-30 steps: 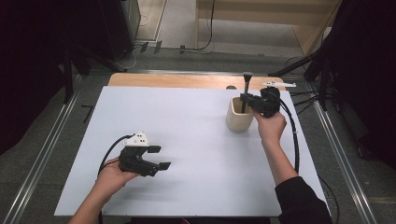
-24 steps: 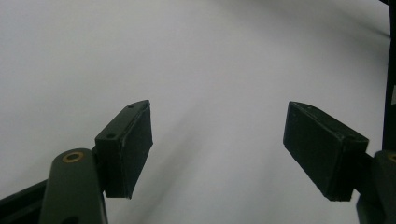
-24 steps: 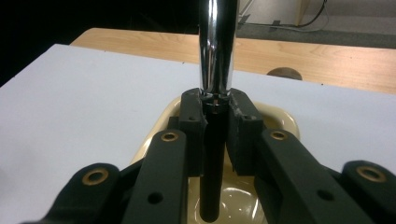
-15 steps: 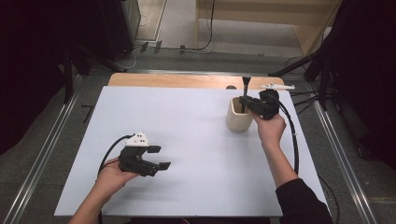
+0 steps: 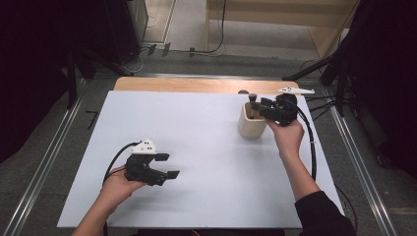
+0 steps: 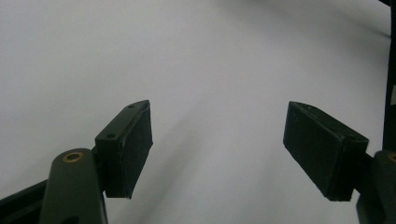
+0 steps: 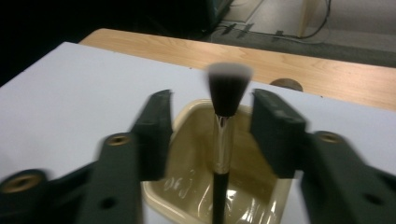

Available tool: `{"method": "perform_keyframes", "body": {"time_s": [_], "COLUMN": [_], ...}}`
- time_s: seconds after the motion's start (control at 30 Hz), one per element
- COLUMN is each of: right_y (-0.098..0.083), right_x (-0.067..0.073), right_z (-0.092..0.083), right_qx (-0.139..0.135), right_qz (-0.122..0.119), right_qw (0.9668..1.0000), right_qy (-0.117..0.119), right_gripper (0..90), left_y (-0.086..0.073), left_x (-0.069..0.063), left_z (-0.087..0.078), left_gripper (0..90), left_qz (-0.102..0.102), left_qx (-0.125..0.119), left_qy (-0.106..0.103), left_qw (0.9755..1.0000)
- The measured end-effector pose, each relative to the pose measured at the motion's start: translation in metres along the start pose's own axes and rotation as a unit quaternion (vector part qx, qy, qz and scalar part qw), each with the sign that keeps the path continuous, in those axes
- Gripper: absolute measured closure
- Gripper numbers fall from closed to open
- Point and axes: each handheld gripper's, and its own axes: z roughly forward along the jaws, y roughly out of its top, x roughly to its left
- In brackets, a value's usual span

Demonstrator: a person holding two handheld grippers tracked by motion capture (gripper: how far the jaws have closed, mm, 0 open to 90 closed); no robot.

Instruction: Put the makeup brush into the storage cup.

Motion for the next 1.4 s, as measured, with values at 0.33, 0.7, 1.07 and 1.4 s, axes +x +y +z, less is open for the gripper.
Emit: {"method": "perform_keyframes", "body": {"time_s": [0.33,0.7,1.07,1.4], "right_y": [-0.011,-0.025,-0.042,-0.055], "right_x": [0.009,0.028,0.046,0.049], "right_z": [-0.012,-0.023,-0.027,-0.017], "right_qx": [0.015,0.02,0.014,0.034], "right_qz": [-0.016,-0.027,-0.04,-0.052], "right_qw": [0.9993,0.9972,0.9941,0.9908], "right_qy": [0.029,0.067,0.1,0.121], "right_gripper": [29.5,29.4,29.0,28.9], "left_y": [0.0,0.0,-0.002,-0.002], "left_x": [0.001,0.002,0.005,0.006], "left_z": [0.0,0.0,0.0,-0.001], "left_gripper": [24.7,24.6,24.7,24.7], "left_qz": [0.0,-0.003,-0.009,-0.012], "left_qx": [-0.001,-0.001,-0.001,-0.001], "left_qy": [0.0,0.0,0.003,0.006], "left_qw": [1.0,1.0,1.0,0.9999]}}
